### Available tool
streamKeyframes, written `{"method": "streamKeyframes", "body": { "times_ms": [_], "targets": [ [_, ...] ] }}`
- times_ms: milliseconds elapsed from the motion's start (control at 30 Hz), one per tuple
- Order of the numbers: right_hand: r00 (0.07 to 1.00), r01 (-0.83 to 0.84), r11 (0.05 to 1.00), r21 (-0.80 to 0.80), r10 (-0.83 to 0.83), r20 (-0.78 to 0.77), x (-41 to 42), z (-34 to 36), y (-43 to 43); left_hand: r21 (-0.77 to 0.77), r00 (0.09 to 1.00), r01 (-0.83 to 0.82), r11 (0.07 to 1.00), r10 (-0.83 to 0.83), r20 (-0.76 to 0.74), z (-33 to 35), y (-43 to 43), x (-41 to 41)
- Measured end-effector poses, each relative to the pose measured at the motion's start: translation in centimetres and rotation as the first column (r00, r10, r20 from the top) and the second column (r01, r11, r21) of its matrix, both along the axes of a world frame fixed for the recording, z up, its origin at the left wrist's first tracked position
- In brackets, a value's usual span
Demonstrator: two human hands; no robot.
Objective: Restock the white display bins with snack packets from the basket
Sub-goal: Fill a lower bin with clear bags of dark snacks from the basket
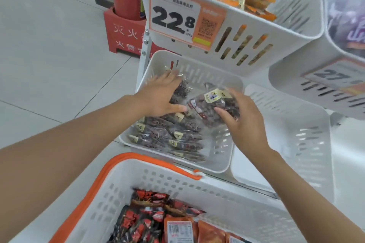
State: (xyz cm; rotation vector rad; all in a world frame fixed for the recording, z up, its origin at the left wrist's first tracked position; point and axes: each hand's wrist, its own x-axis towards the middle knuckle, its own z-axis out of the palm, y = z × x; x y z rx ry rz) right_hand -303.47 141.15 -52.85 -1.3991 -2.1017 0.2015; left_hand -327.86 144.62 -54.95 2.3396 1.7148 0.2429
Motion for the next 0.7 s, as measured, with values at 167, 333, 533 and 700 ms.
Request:
{"method": "streamKeyframes", "body": {
  "times_ms": [167, 333, 533, 700],
  "targets": [
    [0.996, -0.078, 0.962, 0.261, 0.088, -0.027, -0.4, 0.0, -0.3, -0.01, 0.973, -0.03, 0.999, 0.027, -0.228, -0.9, 1.8, 0.3],
    [0.993, -0.086, 0.906, 0.415, 0.112, -0.038, 0.0, -0.5, -0.4, 0.005, 0.928, -0.042, 0.999, 0.041, -0.369, -1.5, 0.8, -0.2],
    [0.956, -0.057, 0.966, 0.251, -0.02, 0.293, -1.3, -2.1, 1.9, 0.025, 0.917, -0.071, 0.997, 0.075, -0.391, -1.5, 0.1, -0.2],
    [0.925, -0.011, 0.985, -0.171, 0.076, 0.373, -1.9, -2.8, 4.9, 0.023, 0.917, -0.067, 0.998, 0.07, -0.392, -1.8, -0.1, -0.3]
  ]
}}
